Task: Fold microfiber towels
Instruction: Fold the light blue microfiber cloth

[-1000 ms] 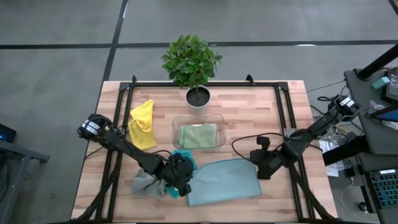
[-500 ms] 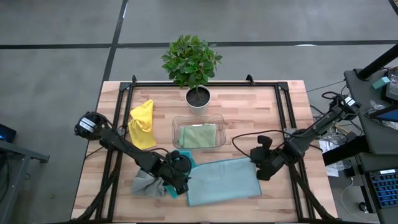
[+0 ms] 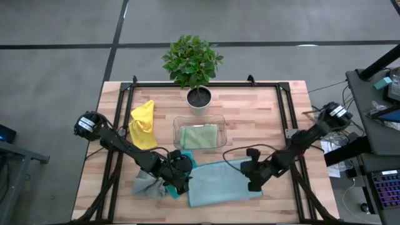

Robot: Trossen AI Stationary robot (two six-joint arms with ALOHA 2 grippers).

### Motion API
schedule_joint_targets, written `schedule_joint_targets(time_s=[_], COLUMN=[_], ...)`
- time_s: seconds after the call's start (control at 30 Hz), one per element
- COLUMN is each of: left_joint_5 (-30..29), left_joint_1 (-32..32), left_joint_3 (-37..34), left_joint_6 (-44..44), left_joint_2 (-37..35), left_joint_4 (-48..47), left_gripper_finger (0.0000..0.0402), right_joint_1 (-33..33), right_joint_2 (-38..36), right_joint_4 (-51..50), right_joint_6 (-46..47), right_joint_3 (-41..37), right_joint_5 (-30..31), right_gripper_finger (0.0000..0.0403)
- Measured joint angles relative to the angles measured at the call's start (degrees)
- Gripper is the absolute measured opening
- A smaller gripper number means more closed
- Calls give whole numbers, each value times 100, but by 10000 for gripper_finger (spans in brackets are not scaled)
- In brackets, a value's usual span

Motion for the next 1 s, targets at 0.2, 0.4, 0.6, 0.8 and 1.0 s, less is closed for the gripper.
schedule_joint_targets(time_s=[0.2, 0.4, 0.6, 0.8, 1.0], left_joint_5=[-37, -197, -525, -808, -837], left_joint_1=[4, 7, 9, 9, 50], left_joint_3=[0, 0, -2, -4, 0], left_joint_6=[0, 2, 2, 133, 775], left_joint_2=[-2, -2, -4, 25, 419], left_joint_4=[16, 36, 150, 751, 1824], left_gripper_finger=[187, 187, 187, 187, 187], right_joint_1=[-14, -28, -34, -33, 74], right_joint_2=[477, 261, -457, -1363, -2072], right_joint_4=[-366, -1974, -2038, -2257, -2570], right_joint_6=[3, 50, 123, 1723, 3529], right_joint_3=[13, -2, -11, -17, -249], right_joint_5=[-234, -183, -273, -287, -583], right_gripper_finger=[9, 9, 9, 9, 23])
